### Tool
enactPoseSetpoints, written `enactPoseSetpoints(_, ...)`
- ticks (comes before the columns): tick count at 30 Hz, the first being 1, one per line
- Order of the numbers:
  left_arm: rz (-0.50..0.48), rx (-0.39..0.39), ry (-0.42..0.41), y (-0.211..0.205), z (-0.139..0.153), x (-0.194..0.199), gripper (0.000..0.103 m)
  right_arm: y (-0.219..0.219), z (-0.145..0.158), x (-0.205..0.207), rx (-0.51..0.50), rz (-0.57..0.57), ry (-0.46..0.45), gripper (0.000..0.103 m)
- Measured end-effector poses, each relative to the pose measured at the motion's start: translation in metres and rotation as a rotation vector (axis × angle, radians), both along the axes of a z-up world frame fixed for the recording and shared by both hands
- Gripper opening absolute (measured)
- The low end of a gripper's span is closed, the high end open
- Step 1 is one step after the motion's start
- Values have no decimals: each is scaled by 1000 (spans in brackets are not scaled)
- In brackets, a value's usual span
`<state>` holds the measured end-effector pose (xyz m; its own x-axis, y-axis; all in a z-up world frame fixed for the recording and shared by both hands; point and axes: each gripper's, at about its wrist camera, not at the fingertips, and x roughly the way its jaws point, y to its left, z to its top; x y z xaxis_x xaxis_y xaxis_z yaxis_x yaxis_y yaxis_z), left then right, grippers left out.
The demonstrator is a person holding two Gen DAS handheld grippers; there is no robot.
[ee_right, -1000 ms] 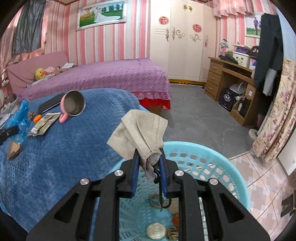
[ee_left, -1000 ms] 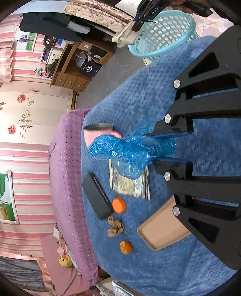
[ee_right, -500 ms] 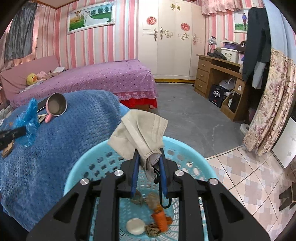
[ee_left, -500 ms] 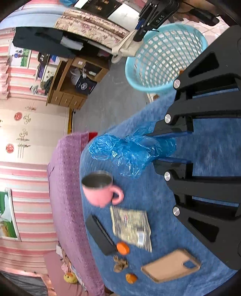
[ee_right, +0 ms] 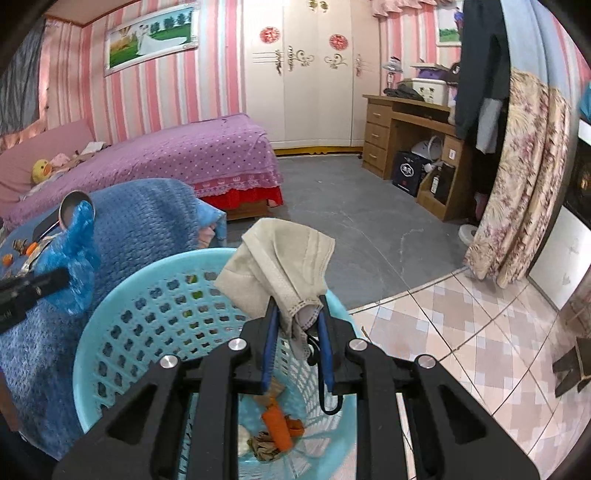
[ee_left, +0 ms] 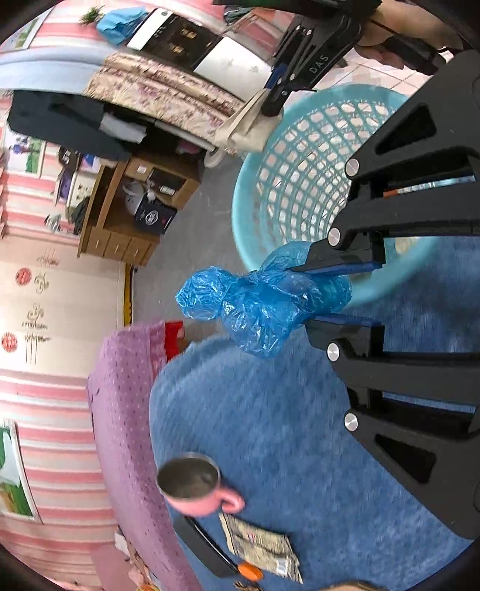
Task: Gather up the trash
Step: 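Open the left tool to drop the blue bag while the right tool drops the cloth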
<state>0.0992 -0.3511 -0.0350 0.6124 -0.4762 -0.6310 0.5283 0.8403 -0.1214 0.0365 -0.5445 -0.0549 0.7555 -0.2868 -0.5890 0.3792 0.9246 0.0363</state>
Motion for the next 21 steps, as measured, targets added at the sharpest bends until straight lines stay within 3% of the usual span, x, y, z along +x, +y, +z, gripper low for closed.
enactPoseSetpoints(5,-33,30,1,-27,-5,-8,17,-7,-2,-5,21,-12,-8,20)
enactPoseSetpoints(7,-37,41,-1,-35,-5,-9,29,-8,-2,-5,25,-9,-13,20)
enactPoseSetpoints(9,-21,55,-22,-37,-3,-11,62,-8,-2,-5,29,-6,-15,20)
enactPoseSetpoints(11,-6,66,-48,-34,-1,-11,72,-9,-4,-5,31,-3,-12,20)
enactPoseSetpoints(15,45,84,-60,-18,1,-4,87,-10,-6,-4,36,4,-7,20)
enactPoseSetpoints(21,104,84,-62,12,3,8,91,1,-3,2,44,46,-21,21)
